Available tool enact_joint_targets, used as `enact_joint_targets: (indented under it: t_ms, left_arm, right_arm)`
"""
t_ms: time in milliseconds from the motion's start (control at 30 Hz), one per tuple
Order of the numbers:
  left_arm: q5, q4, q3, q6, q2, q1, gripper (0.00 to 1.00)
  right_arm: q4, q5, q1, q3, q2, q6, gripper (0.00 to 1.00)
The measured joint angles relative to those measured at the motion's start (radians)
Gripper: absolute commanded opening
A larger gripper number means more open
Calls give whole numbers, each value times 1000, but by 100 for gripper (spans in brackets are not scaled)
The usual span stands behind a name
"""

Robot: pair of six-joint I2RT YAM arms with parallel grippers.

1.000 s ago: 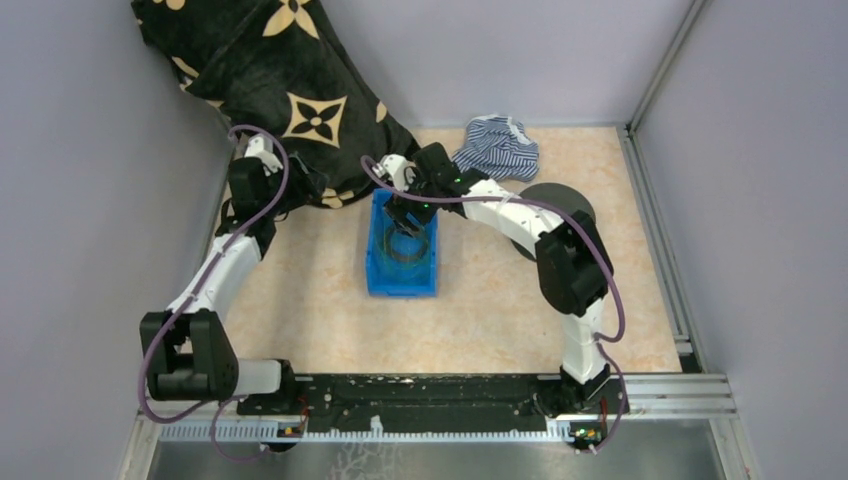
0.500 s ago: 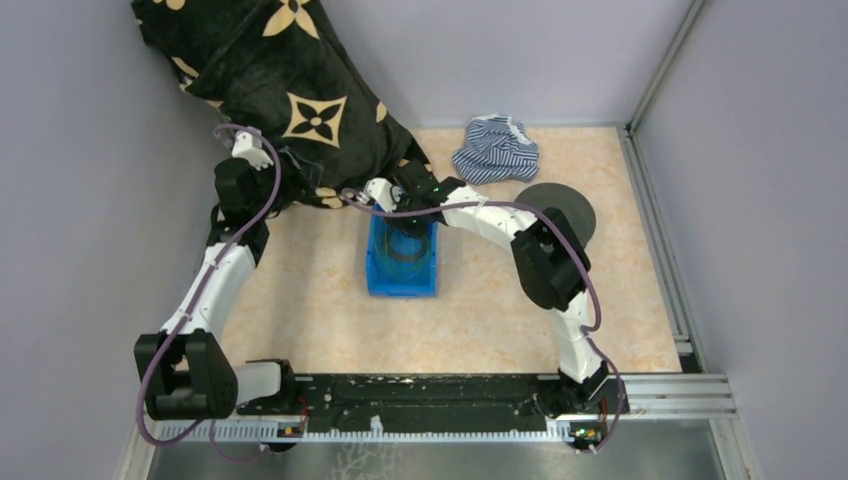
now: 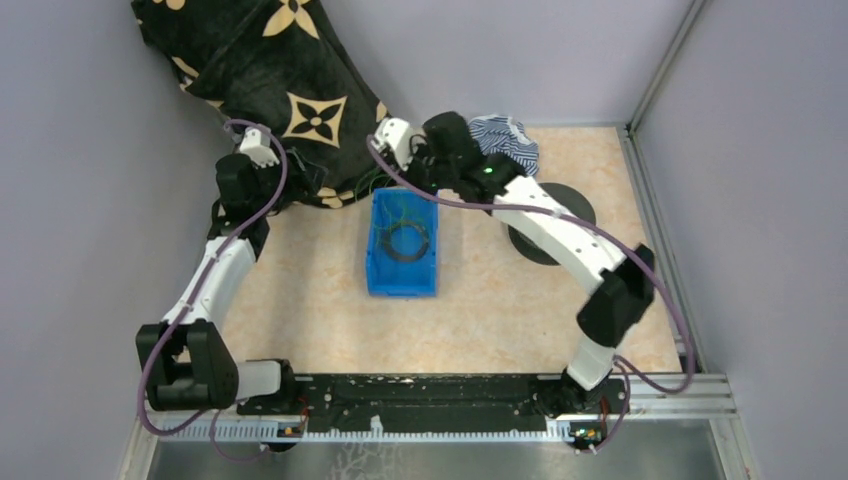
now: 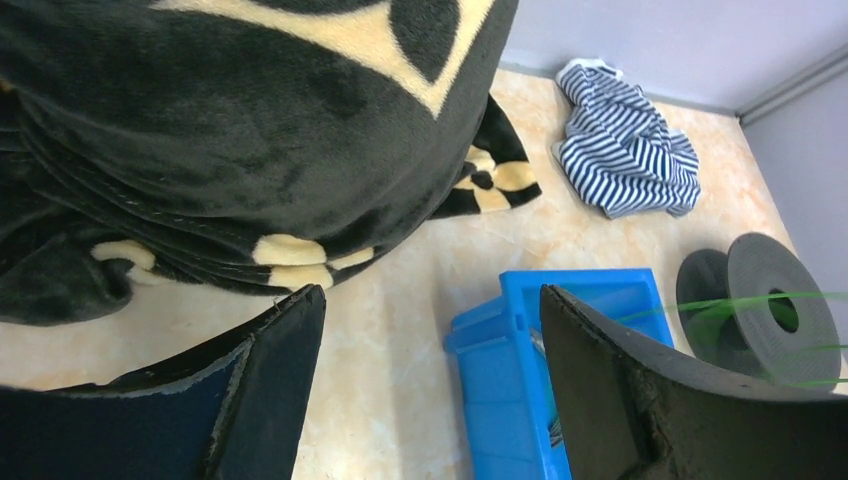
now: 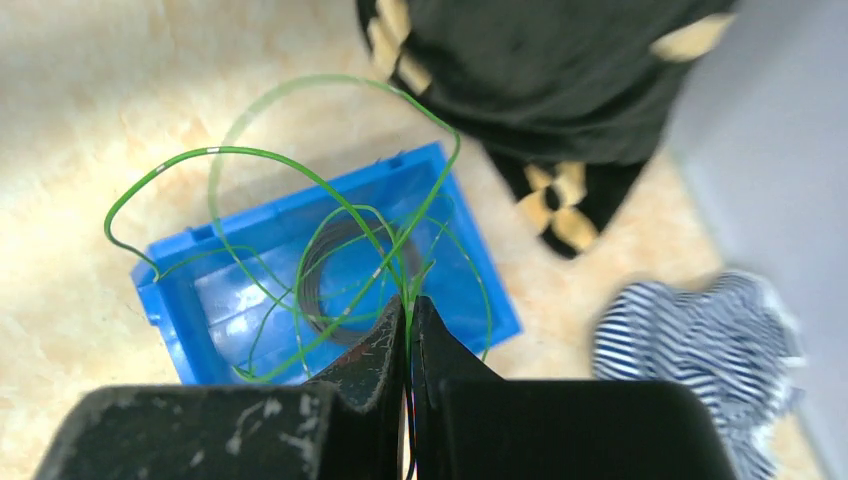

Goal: Wrap the cables

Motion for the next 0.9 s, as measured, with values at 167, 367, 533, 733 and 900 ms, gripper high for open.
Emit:
enact_joint_targets:
  t_ms: [167,367,533,733,900]
  left_arm:
    - [76,-47,39,50,47,-4,85]
    - [108,-101,56,137,69,-56,89]
    - [53,-132,56,243,72,-202,90]
    - [-70,-143,56,364,107,-355,87]
    - [-130,-143,56,413,154,-378,87]
  right_arm:
    - [15,58,-3,2,-245,10,0]
    - [28,138,-24,0,-419,5,0]
    - [30,173,-111,-79,-528,-2,0]
    - [9,198,-214,-289,-654,-10,0]
    - [-36,206,-243,-479,-703,-19,0]
